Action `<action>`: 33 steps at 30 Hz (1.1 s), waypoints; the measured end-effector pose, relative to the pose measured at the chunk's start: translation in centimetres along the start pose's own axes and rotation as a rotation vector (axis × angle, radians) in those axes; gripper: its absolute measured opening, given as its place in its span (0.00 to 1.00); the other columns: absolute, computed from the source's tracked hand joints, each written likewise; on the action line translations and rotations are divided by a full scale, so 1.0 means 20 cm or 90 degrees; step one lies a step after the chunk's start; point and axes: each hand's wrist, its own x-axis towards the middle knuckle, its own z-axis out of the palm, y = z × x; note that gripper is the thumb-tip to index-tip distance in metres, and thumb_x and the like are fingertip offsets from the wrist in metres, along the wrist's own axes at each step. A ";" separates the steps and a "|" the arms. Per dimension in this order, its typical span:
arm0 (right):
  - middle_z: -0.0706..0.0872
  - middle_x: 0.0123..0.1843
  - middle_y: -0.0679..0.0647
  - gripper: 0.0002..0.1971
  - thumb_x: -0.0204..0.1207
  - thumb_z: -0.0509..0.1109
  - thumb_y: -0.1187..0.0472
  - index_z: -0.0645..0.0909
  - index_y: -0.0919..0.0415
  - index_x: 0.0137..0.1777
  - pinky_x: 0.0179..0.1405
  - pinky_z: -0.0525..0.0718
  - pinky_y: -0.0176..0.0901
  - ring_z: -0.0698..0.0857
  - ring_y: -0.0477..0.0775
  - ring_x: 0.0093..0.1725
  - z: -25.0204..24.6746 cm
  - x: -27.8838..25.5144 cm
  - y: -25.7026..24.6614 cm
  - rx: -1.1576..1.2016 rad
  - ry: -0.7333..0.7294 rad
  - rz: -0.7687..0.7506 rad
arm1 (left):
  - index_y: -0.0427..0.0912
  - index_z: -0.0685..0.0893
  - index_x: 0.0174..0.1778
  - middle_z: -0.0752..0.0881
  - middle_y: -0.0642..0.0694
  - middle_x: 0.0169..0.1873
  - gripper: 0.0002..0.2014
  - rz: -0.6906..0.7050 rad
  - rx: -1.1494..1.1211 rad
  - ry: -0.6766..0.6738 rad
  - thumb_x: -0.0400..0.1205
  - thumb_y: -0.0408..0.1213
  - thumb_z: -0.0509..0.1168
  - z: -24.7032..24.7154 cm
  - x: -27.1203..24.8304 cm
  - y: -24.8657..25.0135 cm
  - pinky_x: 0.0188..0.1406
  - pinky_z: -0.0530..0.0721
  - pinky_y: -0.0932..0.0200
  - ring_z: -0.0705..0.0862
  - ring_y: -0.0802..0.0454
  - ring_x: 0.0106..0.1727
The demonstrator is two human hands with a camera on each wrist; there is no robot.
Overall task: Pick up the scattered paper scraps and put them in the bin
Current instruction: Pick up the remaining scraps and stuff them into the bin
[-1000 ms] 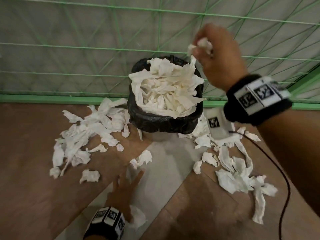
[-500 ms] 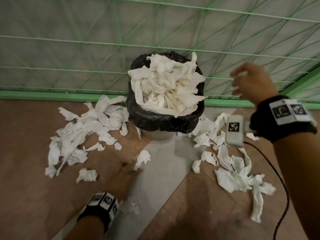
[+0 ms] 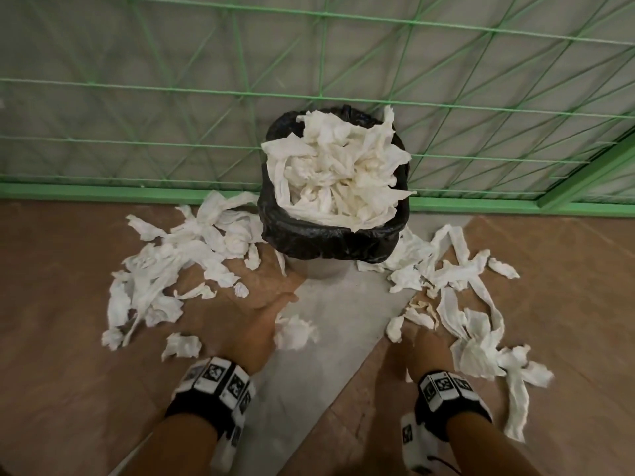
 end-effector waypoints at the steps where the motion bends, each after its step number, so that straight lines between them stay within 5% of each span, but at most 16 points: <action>1: 0.86 0.58 0.59 0.11 0.79 0.61 0.56 0.77 0.56 0.58 0.57 0.82 0.47 0.84 0.61 0.61 -0.02 0.02 0.01 0.044 0.002 0.019 | 0.38 0.84 0.58 0.87 0.46 0.53 0.18 0.007 -0.084 -0.052 0.73 0.23 0.67 -0.06 0.02 0.02 0.47 0.79 0.65 0.86 0.46 0.51; 3: 0.86 0.53 0.60 0.07 0.79 0.63 0.58 0.76 0.58 0.54 0.52 0.81 0.46 0.85 0.61 0.57 -0.04 0.03 0.04 0.111 0.045 0.020 | 0.36 0.84 0.35 0.85 0.47 0.38 0.08 0.042 -0.158 -0.078 0.71 0.20 0.64 -0.22 0.06 0.10 0.42 0.82 0.67 0.84 0.50 0.40; 8: 0.87 0.58 0.63 0.15 0.80 0.58 0.61 0.85 0.68 0.54 0.53 0.79 0.44 0.85 0.63 0.59 -0.11 0.08 0.11 0.109 0.041 0.074 | 0.26 0.82 0.39 0.83 0.34 0.32 0.10 0.038 -0.332 0.132 0.81 0.21 0.56 -0.73 0.09 0.37 0.32 0.84 0.43 0.84 0.43 0.32; 11: 0.83 0.64 0.67 0.19 0.81 0.57 0.62 0.81 0.71 0.63 0.58 0.79 0.48 0.81 0.66 0.65 -0.17 0.10 0.11 0.061 0.065 0.105 | 0.40 0.76 0.29 0.79 0.47 0.22 0.16 0.040 -0.444 0.321 0.82 0.24 0.57 -1.00 0.11 0.53 0.20 0.77 0.58 0.76 0.60 0.20; 13: 0.84 0.64 0.67 0.17 0.81 0.57 0.63 0.80 0.70 0.63 0.58 0.80 0.49 0.82 0.65 0.64 -0.22 0.11 0.10 0.054 0.120 0.093 | 0.42 0.82 0.34 0.79 0.51 0.26 0.15 0.087 -0.416 0.401 0.83 0.26 0.56 -1.11 0.18 0.60 0.19 0.69 0.65 0.73 0.60 0.21; 16: 0.87 0.56 0.67 0.13 0.79 0.59 0.70 0.84 0.71 0.54 0.54 0.81 0.50 0.86 0.65 0.57 -0.43 0.15 0.03 0.111 0.231 -0.003 | 0.39 0.77 0.50 0.77 0.51 0.32 0.09 0.110 -0.224 0.399 0.79 0.26 0.54 -1.15 0.36 0.63 0.20 0.71 0.65 0.78 0.61 0.25; 18: 0.87 0.50 0.68 0.11 0.77 0.60 0.69 0.85 0.69 0.48 0.52 0.83 0.47 0.85 0.63 0.54 -0.66 0.16 -0.05 0.259 0.297 -0.076 | 0.42 0.71 0.54 0.77 0.49 0.34 0.12 0.089 -0.118 0.343 0.77 0.25 0.56 -1.07 0.45 0.61 0.26 0.73 0.55 0.80 0.50 0.31; 21: 0.76 0.31 0.53 0.09 0.68 0.61 0.60 0.74 0.52 0.28 0.37 0.73 0.44 0.76 0.53 0.41 -1.09 0.03 -0.27 0.561 0.361 -0.229 | 0.39 0.77 0.50 0.81 0.41 0.43 0.08 0.088 0.005 0.278 0.77 0.25 0.61 -0.90 0.55 0.56 0.39 0.81 0.45 0.83 0.41 0.42; 23: 0.75 0.28 0.48 0.04 0.62 0.63 0.57 0.73 0.52 0.28 0.31 0.71 0.42 0.75 0.47 0.33 -1.36 -0.13 -0.43 0.647 0.370 -0.358 | 0.38 0.84 0.45 0.83 0.39 0.48 0.06 0.123 0.064 0.277 0.76 0.25 0.65 -0.82 0.57 0.54 0.52 0.82 0.42 0.82 0.38 0.51; 27: 0.77 0.32 0.46 0.03 0.62 0.61 0.58 0.76 0.48 0.33 0.34 0.75 0.40 0.75 0.40 0.30 -1.65 -0.29 -0.70 0.497 0.318 -0.544 | 0.46 0.88 0.44 0.87 0.46 0.45 0.09 0.148 0.198 0.257 0.73 0.36 0.64 -0.75 0.52 0.52 0.59 0.64 0.45 0.74 0.43 0.59; 30: 0.80 0.42 0.49 0.11 0.72 0.61 0.67 0.81 0.53 0.43 0.38 0.79 0.39 0.78 0.45 0.36 -1.65 -0.29 -0.85 0.265 0.290 -0.584 | 0.51 0.82 0.41 0.79 0.50 0.58 0.10 0.133 0.129 0.255 0.65 0.42 0.63 -0.77 0.43 0.51 0.50 0.56 0.50 0.68 0.44 0.61; 33: 0.79 0.61 0.51 0.17 0.74 0.65 0.67 0.80 0.53 0.62 0.39 0.84 0.39 0.80 0.49 0.41 -1.55 -0.24 -0.91 0.048 0.206 -0.581 | 0.49 0.77 0.39 0.72 0.50 0.57 0.10 0.089 -0.034 0.322 0.63 0.36 0.65 -0.80 0.35 0.45 0.54 0.59 0.51 0.66 0.48 0.60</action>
